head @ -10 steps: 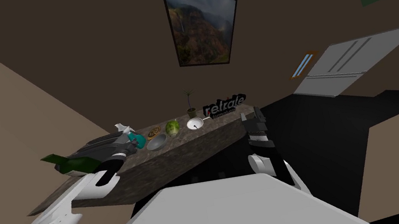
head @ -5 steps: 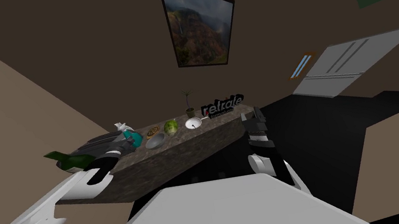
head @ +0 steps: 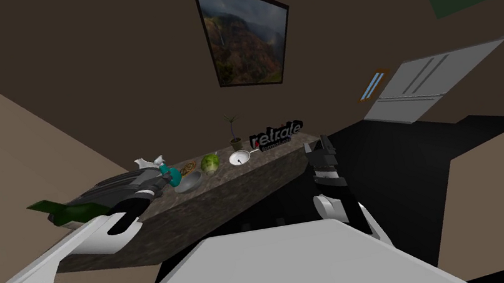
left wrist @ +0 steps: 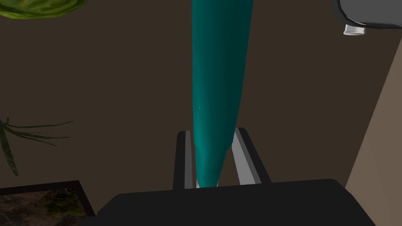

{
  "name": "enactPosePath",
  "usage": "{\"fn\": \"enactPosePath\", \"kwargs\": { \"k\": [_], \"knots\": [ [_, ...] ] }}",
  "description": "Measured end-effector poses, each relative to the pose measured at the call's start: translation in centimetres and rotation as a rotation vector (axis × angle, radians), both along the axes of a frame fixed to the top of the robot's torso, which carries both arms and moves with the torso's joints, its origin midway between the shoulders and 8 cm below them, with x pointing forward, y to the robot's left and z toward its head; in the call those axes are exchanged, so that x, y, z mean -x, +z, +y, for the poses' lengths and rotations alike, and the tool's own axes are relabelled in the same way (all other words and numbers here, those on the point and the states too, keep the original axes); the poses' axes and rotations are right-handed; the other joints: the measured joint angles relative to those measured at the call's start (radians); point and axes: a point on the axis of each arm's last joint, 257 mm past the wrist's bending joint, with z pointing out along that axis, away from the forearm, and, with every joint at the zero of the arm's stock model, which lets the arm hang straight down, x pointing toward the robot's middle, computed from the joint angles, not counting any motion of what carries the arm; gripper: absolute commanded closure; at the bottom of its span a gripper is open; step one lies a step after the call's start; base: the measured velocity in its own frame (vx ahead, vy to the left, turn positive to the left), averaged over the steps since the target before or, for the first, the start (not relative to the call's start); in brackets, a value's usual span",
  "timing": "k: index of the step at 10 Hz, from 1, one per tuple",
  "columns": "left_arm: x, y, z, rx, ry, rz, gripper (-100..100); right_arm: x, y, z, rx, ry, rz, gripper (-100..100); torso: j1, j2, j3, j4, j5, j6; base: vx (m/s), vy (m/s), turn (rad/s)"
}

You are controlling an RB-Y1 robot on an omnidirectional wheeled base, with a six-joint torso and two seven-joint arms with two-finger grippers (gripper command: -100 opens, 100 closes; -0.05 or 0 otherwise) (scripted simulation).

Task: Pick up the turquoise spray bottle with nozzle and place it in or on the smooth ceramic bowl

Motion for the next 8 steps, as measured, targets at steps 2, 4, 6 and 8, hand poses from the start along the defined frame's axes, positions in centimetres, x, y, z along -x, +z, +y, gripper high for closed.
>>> {"fn": "enactPosePath", "kwargs": {
  "k": [2,4,6,8],
  "knots": [
    [0.11,-0.42,-1.22,0.034,-0.012,0.012,100,0.00,0.00,0.00,0.000,0.000,0.000,0,0.002,0.000,0.000,0.000,0.000,0.000,0.025,-0.055,-0.011],
    [0.11,-0.46,-1.32,0.038,-0.013,0.013,-100,0.00,0.00,0.00,0.000,0.000,0.000,0,0.007,0.003,0.002,0.001,0.001,-0.001,0.002,-0.004,0.000],
    [0.10,-0.46,-1.33,0.038,-0.013,0.013,-100,0.00,0.00,0.00,0.000,0.000,0.000,0,0.009,0.004,0.002,0.001,0.002,-0.001,0.000,0.000,0.000],
    [0.10,-0.46,-1.33,0.038,-0.013,0.013,0,0.00,0.00,0.00,0.000,0.000,0.000,0,0.009,0.004,0.002,0.001,0.002,-0.001,0.000,0.000,0.000]
  ]
}}
